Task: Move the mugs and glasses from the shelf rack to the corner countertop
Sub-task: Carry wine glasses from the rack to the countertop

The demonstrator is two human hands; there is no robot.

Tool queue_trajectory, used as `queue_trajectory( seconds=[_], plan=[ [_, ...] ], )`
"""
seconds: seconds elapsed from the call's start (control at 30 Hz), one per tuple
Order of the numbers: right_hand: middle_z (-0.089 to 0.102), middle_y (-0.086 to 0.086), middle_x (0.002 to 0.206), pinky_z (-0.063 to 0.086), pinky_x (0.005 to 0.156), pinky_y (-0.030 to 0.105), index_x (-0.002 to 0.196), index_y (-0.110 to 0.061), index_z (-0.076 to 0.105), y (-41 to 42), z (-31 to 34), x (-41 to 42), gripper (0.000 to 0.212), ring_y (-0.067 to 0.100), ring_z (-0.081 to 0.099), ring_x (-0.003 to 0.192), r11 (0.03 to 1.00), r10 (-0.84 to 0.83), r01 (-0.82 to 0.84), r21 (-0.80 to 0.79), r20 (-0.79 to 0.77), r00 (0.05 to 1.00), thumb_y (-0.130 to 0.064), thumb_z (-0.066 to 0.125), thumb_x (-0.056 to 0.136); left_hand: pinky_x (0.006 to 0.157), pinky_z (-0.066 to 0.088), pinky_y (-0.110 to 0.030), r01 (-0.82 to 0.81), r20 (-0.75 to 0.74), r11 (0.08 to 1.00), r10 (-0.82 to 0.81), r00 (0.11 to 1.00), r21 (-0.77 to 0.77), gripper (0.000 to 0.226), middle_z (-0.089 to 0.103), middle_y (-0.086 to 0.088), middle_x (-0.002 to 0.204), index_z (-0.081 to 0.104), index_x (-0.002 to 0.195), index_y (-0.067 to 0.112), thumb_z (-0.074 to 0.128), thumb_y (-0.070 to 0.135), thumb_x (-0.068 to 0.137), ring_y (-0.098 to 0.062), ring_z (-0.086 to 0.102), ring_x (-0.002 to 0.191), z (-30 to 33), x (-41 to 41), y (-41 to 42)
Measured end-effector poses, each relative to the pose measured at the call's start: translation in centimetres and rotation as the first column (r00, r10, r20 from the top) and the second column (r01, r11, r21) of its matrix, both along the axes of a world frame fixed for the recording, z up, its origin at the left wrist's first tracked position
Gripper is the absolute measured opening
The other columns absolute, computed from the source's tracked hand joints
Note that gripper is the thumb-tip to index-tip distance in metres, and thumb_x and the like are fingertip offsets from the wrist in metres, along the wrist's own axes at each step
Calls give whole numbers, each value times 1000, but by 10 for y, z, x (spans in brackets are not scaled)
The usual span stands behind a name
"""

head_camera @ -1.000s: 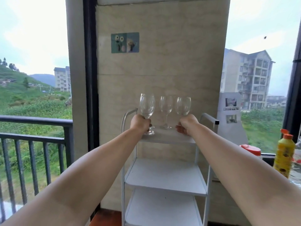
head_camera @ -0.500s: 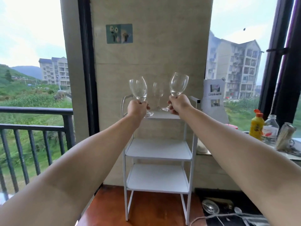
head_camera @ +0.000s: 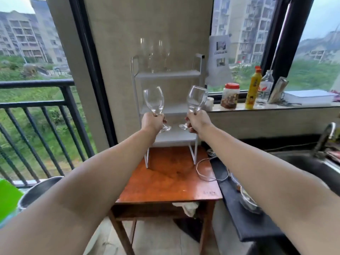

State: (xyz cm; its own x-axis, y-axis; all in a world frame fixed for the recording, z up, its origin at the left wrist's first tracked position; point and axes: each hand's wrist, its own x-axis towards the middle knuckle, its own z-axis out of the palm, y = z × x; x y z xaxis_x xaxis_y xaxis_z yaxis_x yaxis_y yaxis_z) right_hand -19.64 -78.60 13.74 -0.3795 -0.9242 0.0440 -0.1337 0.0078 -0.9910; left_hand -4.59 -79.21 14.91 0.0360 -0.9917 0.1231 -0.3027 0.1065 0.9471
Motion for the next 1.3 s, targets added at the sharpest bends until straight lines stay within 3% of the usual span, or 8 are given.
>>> queue_trajectory(
  seconds=[0.1,0.23,0.37,0.5,0.6,0.87,1.1,1.3],
  plan=[
    [49,4,64,34,29,15,79,-9,53,39,-45,0,21,14,43,43,997,-8,5,80,39,999,-14,44,97,42,39,-16,16,55,997,-20,998,75,34,59,2,61,56,59,14,49,12,91,-10,46,48,-42,-1,29],
    [49,4,61,38,32,17,77,-8,52,95,-106,-7,21,15,46,42,975,2,10,222,-53,999,-12,44,96,73,46,-29,70,59,968,-87,994,242,29,66,-8,77,58,65,10,49,12,93,-17,54,62,-116,-10,70],
    [53,4,67,43,35,23,72,-11,52,158,-169,-27,24,17,52,45,931,36,6,365,-110,993,-12,45,95,78,47,-32,121,139,918,-186,973,378,30,67,-12,86,60,64,9,49,11,92,-23,56,71,-181,-28,115],
    [52,6,68,36,27,15,71,-11,49,224,-217,-60,25,17,49,43,872,-87,77,483,-2,996,-8,44,95,62,43,-27,144,193,874,-258,947,463,24,70,-24,94,70,85,-5,51,9,91,-33,66,82,-227,-60,159],
    [51,6,66,37,27,14,69,-14,48,290,-246,-99,27,17,49,45,821,-207,141,553,60,976,-9,44,96,46,42,-18,210,169,810,-354,920,548,27,65,-16,73,61,67,1,48,3,91,-19,55,53,-259,-101,206],
    [48,5,68,37,26,12,74,-12,46,476,-274,-197,24,5,47,26,694,-508,322,644,121,853,-10,43,97,51,40,-22,396,164,658,-621,766,640,33,54,-3,56,57,57,11,49,5,89,-18,51,54,-305,-229,354],
    [47,5,65,34,24,11,76,-10,45,630,-298,-260,20,9,50,28,484,-796,533,694,95,598,-10,41,96,53,41,-21,574,164,456,-858,487,680,21,68,-18,73,71,81,-1,51,4,86,-33,63,77,-315,-336,499],
    [49,7,60,39,28,17,68,-10,46,722,-314,-285,25,16,47,43,308,-935,630,713,105,339,-8,44,92,43,43,-18,649,139,310,-943,301,695,17,57,-11,68,63,77,4,48,1,84,-18,57,50,-316,-397,589]
  ],
)
